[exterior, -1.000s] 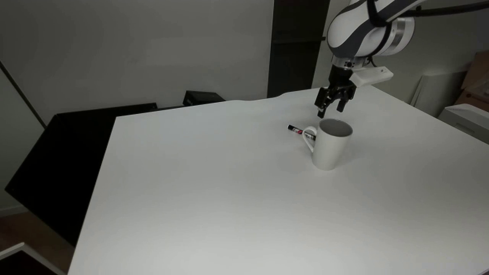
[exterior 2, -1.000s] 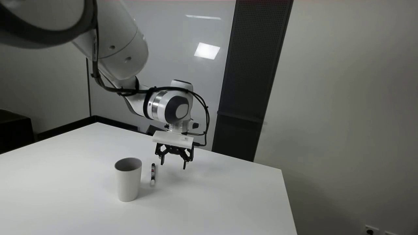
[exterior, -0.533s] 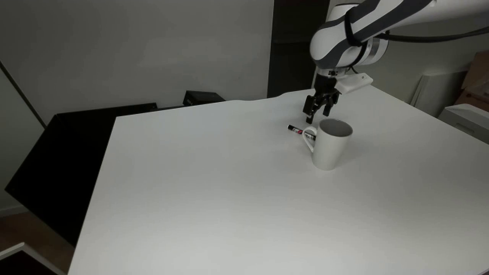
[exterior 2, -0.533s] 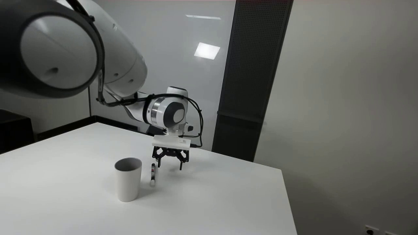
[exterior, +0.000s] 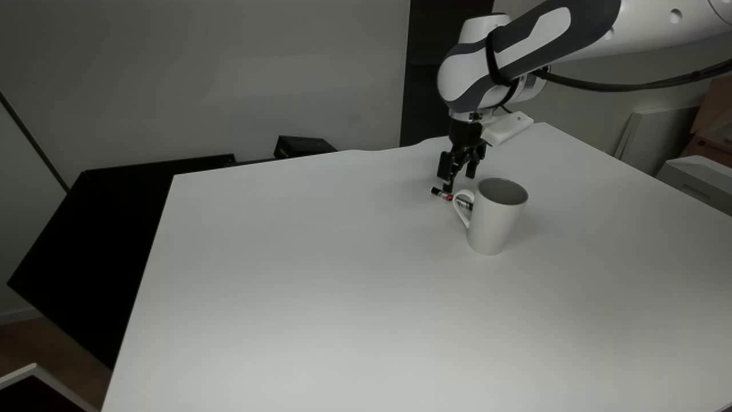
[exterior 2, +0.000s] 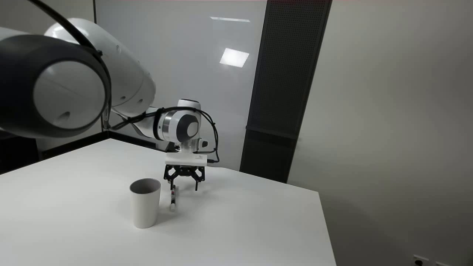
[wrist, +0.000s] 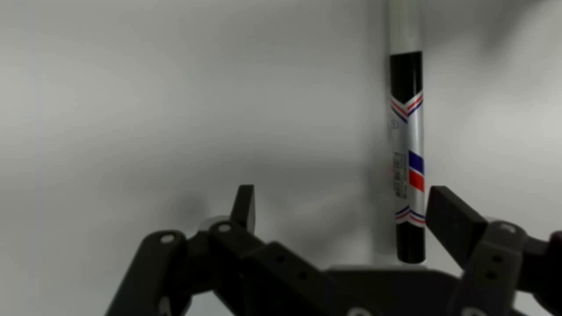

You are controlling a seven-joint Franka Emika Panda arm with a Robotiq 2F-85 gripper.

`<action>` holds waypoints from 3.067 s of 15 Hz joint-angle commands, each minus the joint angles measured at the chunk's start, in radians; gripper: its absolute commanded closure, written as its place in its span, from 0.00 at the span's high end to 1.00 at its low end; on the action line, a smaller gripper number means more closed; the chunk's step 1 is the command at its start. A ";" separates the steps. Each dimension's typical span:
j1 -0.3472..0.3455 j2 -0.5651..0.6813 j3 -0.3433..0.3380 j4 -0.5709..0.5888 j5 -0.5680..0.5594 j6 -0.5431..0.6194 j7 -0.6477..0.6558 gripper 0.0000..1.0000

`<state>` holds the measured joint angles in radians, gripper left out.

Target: Put the black marker inside the mug

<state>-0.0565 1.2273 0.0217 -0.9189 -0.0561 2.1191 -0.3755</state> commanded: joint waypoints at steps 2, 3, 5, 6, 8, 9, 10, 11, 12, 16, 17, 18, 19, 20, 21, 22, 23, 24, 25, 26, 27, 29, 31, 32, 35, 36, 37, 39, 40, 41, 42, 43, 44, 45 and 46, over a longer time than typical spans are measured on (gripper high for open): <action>0.021 0.082 0.008 0.143 -0.027 -0.050 -0.036 1.00; 0.022 0.094 0.012 0.155 -0.025 -0.044 -0.050 1.00; 0.027 0.118 0.014 0.178 -0.023 -0.021 -0.062 1.00; 0.028 0.132 0.015 0.190 -0.019 -0.010 -0.057 1.00; 0.028 0.156 0.022 0.214 -0.012 0.009 -0.056 1.00; 0.030 0.166 0.024 0.225 -0.012 0.016 -0.058 1.00; 0.033 0.176 0.022 0.236 -0.016 0.025 -0.059 1.00; 0.035 0.181 0.021 0.247 -0.018 0.025 -0.059 1.00; 0.038 0.184 0.018 0.258 -0.019 0.022 -0.057 1.00; 0.050 0.179 0.006 0.268 -0.015 0.021 -0.045 1.00; 0.053 0.176 0.002 0.269 -0.015 0.016 -0.039 1.00; 0.055 0.173 -0.001 0.270 -0.015 0.011 -0.034 1.00; 0.056 0.169 -0.002 0.269 -0.013 0.002 -0.026 1.00; 0.057 0.164 -0.003 0.267 -0.009 -0.007 -0.017 1.00; 0.056 0.160 -0.001 0.264 -0.005 -0.014 -0.011 1.00; 0.055 0.156 0.001 0.261 -0.002 -0.020 -0.009 1.00; 0.055 0.155 0.002 0.261 -0.001 -0.026 -0.006 1.00; 0.055 0.155 0.003 0.262 -0.001 -0.033 -0.003 1.00; 0.056 0.153 0.005 0.261 0.001 -0.041 -0.003 1.00; 0.057 0.152 0.005 0.261 0.000 -0.042 -0.004 1.00; 0.059 0.150 0.006 0.261 -0.001 -0.045 -0.006 1.00; 0.062 0.146 0.007 0.260 -0.001 -0.049 -0.006 1.00; 0.066 0.142 0.006 0.258 -0.001 -0.050 -0.005 1.00; 0.066 0.139 0.007 0.255 0.000 -0.052 -0.005 1.00; 0.065 0.133 0.007 0.248 0.003 -0.056 0.001 1.00; 0.065 0.132 0.007 0.246 0.003 -0.058 0.001 1.00; 0.065 0.132 0.007 0.246 0.003 -0.060 0.003 1.00; 0.065 0.129 0.010 0.243 0.006 -0.066 0.004 1.00; 0.066 0.127 0.011 0.241 0.007 -0.067 0.004 1.00; 0.067 0.126 0.011 0.240 0.008 -0.067 0.005 1.00; 0.067 0.124 0.013 0.240 0.008 -0.068 0.006 1.00; 0.068 0.123 0.013 0.239 0.008 -0.068 0.007 1.00; 0.067 0.121 0.014 0.237 0.010 -0.069 0.010 1.00; 0.068 0.120 0.014 0.235 0.010 -0.069 0.013 1.00; 0.067 0.119 0.014 0.232 0.011 -0.070 0.015 1.00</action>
<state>0.0076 1.3634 0.0358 -0.6839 -0.0547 2.0793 -0.3957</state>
